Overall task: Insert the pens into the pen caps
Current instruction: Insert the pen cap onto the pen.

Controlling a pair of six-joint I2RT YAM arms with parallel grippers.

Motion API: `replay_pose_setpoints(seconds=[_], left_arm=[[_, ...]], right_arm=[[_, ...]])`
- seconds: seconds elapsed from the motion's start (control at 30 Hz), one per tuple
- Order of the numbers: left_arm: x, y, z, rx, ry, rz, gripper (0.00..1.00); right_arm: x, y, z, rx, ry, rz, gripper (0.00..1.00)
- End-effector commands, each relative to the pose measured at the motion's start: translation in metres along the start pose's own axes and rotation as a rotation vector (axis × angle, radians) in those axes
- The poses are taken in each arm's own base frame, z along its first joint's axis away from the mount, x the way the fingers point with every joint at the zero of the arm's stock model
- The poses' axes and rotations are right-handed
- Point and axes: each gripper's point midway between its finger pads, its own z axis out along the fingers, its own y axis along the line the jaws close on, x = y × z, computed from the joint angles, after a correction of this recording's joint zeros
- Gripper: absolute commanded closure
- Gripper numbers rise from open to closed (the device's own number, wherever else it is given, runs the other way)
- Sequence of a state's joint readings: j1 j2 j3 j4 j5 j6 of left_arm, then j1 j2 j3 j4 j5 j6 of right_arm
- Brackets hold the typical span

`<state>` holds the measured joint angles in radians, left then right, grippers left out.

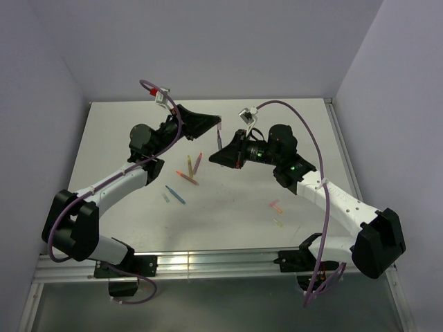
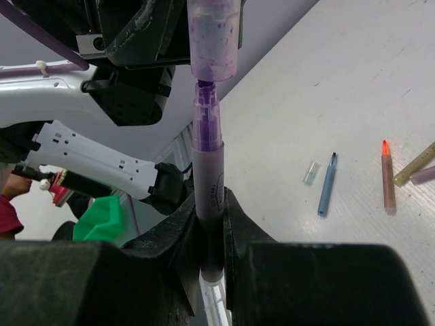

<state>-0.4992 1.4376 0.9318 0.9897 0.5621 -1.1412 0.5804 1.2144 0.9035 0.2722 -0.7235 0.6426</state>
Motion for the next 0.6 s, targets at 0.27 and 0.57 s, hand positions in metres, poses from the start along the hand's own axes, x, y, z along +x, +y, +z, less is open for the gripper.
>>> replay_pose_setpoints(seconds=[0.27,0.57], left_arm=[[-0.0115,-0.0311,0.0035,0.088,-0.018,0.076,1.00],[-0.0070,-0.0253,0.0042,0.072,-0.007,0.068,1.00]], right_arm=[[-0.0241,0.0186,0.0008,-0.027,-0.056,-0.070,1.00],[-0.0289,0.0198,-0.0015,-0.013,-0.072,-0.084,1.00]])
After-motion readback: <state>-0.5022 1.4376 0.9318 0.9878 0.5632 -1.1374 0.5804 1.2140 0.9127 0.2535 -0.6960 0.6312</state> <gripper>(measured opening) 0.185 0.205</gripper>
